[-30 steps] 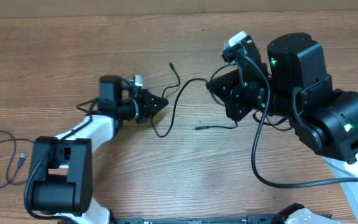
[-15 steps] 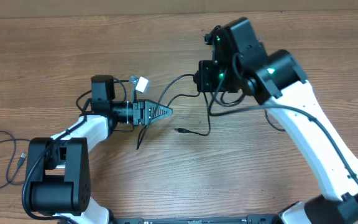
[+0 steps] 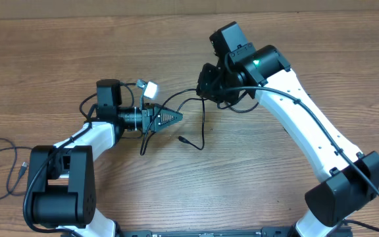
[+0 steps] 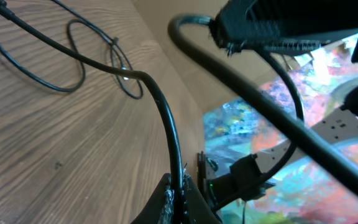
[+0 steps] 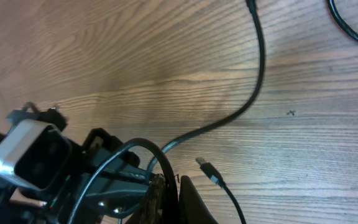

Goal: Untangle cables

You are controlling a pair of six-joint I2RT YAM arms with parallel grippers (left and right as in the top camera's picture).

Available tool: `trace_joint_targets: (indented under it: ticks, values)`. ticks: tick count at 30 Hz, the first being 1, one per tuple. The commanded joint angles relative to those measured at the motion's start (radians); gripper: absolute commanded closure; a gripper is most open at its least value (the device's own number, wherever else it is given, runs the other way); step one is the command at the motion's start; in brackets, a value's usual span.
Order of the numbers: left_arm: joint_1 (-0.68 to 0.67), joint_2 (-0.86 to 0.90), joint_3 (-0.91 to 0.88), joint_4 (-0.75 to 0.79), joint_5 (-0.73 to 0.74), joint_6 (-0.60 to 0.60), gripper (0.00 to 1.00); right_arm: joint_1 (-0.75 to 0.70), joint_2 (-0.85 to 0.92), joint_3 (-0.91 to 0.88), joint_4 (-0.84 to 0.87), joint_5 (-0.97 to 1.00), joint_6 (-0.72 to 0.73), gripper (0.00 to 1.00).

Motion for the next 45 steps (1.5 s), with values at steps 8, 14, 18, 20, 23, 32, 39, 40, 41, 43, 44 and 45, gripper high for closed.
trace_joint_targets:
  ticks: [8, 14, 18, 20, 23, 32, 39, 40, 41, 43, 44, 45]
  values:
    - [-0.003, -0.008, -0.003, 0.001, -0.047, 0.055, 0.96, 0.003, -0.008, -0.137, 0.089, -0.013, 0.122, 0.8]
    - [-0.016, -0.008, -0.003, 0.001, -0.057, 0.055, 0.96, 0.004, -0.007, -0.138, 0.149, -0.068, 0.128, 0.56]
    - [-0.016, -0.008, -0.003, 0.0, -0.063, 0.067, 0.96, 0.003, -0.007, -0.138, 0.137, -0.068, 0.171, 0.35]
    - [-0.016, -0.008, -0.003, 0.0, -0.063, 0.071, 0.96, 0.003, -0.007, -0.138, 0.095, -0.068, 0.253, 0.04]
    - [-0.016, -0.008, -0.004, 0.0, -0.063, 0.08, 0.96, 0.006, -0.007, -0.144, 0.07, -0.068, 0.355, 0.0]
    - [-0.016, -0.008, -0.004, -0.006, -0.058, 0.08, 0.96, 0.012, -0.007, -0.332, 0.297, -0.074, 0.69, 0.0]
    - [-0.016, -0.008, -0.004, -0.028, -0.049, 0.081, 0.96, 0.013, -0.007, -0.412, 0.479, 0.016, 0.748, 0.23]
    - [-0.016, -0.007, -0.004, -0.029, -0.046, 0.081, 0.96, 0.013, -0.007, -0.412, 0.478, 0.02, 0.748, 0.29]
    - [-0.016, -0.008, -0.004, -0.029, -0.042, 0.081, 0.96, 0.013, -0.007, -0.412, 0.478, 0.021, 0.747, 0.32]
    - [-0.016, -0.007, -0.004, -0.029, -0.031, 0.081, 0.96, 0.013, -0.007, -0.412, 0.478, 0.024, 0.747, 0.34]
    - [-0.016, -0.008, -0.004, -0.029, -0.016, 0.081, 0.96, 0.013, -0.007, -0.412, 0.478, 0.032, 0.747, 0.34]
    - [-0.016, -0.008, -0.004, -0.027, 0.013, 0.092, 0.96, 0.013, -0.006, -0.412, 0.475, 0.043, 0.747, 0.34]
